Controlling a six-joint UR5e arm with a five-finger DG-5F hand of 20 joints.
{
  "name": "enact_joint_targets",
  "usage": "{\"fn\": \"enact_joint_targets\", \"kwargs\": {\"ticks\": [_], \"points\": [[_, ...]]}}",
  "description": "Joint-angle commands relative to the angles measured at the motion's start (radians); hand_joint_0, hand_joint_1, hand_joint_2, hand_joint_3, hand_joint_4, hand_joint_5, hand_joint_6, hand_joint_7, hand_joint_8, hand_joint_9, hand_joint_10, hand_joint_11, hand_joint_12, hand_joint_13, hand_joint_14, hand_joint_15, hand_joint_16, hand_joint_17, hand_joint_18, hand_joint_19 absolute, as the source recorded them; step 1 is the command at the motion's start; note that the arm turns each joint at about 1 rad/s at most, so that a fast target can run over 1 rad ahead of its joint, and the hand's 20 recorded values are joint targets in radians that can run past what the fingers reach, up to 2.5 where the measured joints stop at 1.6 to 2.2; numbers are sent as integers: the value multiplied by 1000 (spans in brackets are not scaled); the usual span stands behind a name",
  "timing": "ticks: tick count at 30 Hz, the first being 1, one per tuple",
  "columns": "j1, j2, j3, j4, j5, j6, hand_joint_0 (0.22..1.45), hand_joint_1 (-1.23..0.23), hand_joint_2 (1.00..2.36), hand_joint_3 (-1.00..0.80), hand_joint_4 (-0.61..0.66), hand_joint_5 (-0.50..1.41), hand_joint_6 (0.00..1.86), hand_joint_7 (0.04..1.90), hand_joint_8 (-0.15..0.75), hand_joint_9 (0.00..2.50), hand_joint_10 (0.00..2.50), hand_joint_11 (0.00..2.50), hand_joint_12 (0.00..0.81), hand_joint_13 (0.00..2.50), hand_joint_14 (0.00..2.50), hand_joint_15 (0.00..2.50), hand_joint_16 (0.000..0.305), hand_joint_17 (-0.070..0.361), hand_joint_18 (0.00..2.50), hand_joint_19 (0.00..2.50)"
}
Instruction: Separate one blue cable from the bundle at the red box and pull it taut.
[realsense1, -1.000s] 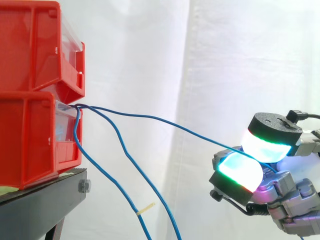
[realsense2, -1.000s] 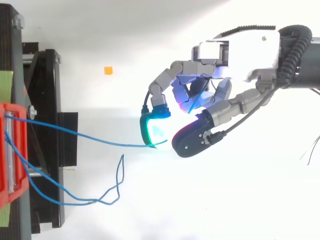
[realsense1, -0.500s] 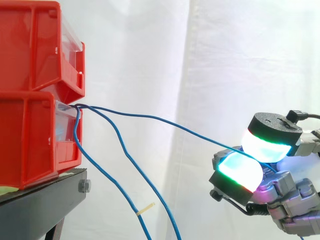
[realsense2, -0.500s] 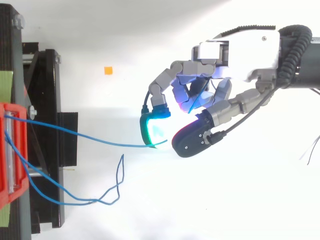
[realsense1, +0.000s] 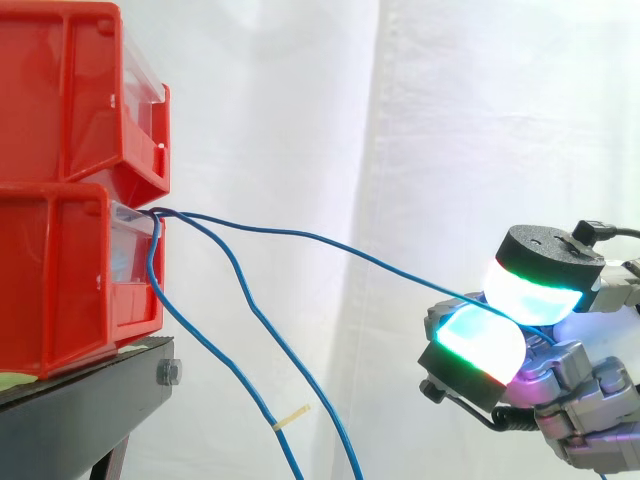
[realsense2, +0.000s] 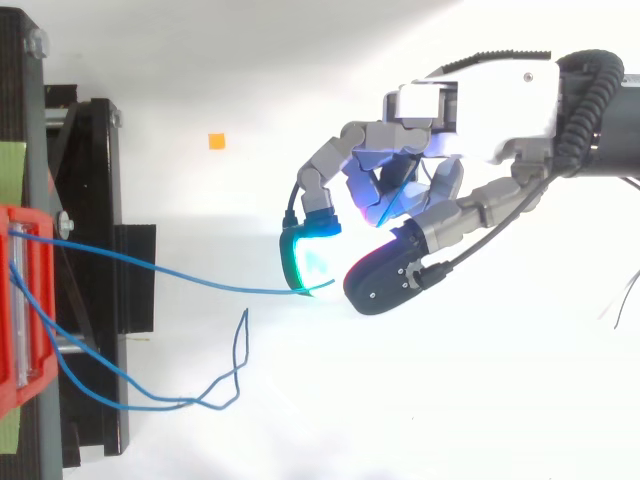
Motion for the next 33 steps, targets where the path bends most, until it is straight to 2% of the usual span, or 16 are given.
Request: {"fn": "enact_joint_targets", "kwargs": {"ticks": [1,33], "points": [[0,0,-1,0,0,0,644,-777,1013,-15,-252,-141,900,1263,285,475,2500,2195,586,1357,2500,1757,70,157,1768,862],[0,0,1,-2,0,0,643,-789,1008,-2,-248,-133,895,1263,285,520,2500,2197,578,1374,2500,1754,73,163,1822,831]]}}
